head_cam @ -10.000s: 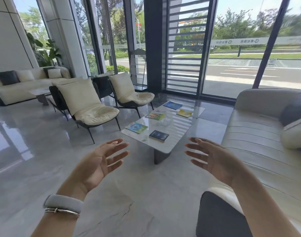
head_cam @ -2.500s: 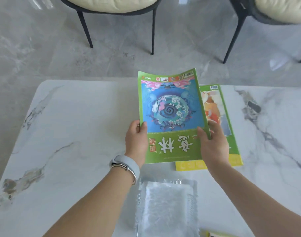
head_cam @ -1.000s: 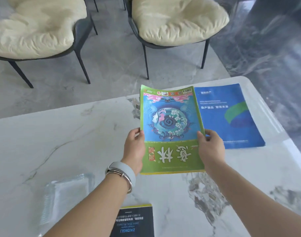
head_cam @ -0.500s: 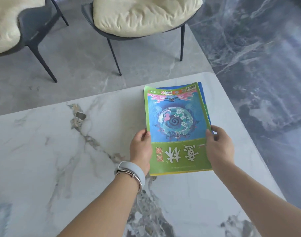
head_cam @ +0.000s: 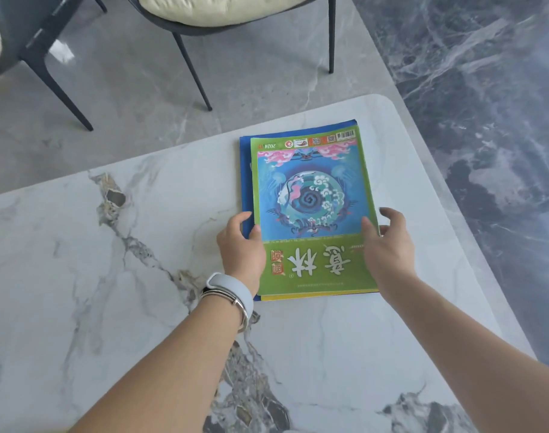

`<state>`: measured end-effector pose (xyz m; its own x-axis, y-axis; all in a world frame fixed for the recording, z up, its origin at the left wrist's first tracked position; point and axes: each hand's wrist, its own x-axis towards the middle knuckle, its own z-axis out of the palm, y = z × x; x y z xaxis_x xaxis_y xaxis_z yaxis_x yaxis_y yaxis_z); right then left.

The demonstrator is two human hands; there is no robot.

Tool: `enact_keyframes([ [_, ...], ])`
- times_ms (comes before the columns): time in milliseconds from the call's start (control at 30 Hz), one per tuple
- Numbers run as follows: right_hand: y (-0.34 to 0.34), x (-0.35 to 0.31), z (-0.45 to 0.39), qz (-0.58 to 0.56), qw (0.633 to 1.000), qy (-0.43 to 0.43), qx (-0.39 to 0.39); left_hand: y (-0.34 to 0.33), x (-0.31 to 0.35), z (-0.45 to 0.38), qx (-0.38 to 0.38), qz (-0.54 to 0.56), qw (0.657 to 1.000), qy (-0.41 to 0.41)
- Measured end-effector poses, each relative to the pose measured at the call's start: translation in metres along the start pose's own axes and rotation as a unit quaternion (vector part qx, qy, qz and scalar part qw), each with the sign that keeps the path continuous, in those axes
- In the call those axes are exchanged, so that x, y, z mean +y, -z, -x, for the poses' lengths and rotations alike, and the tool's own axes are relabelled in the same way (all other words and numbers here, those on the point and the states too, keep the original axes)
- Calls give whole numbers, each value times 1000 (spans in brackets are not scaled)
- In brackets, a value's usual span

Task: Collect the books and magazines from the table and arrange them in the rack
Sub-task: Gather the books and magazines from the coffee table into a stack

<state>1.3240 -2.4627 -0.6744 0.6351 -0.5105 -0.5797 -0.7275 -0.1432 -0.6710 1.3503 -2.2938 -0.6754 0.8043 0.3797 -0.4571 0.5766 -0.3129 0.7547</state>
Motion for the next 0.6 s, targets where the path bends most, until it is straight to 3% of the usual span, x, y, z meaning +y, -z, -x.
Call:
enact_keyframes([
  [167, -11, 6, 13, 24, 1000, 5, -10, 10, -10, -3, -47, -51, 995, 75],
  [333, -18, 36, 54, 37, 999, 10, 25, 30, -31, 31, -56, 0, 995, 78],
  [600, -27, 113, 177, 90, 996, 20, 18, 102, -132, 128, -31, 27, 994, 101],
])
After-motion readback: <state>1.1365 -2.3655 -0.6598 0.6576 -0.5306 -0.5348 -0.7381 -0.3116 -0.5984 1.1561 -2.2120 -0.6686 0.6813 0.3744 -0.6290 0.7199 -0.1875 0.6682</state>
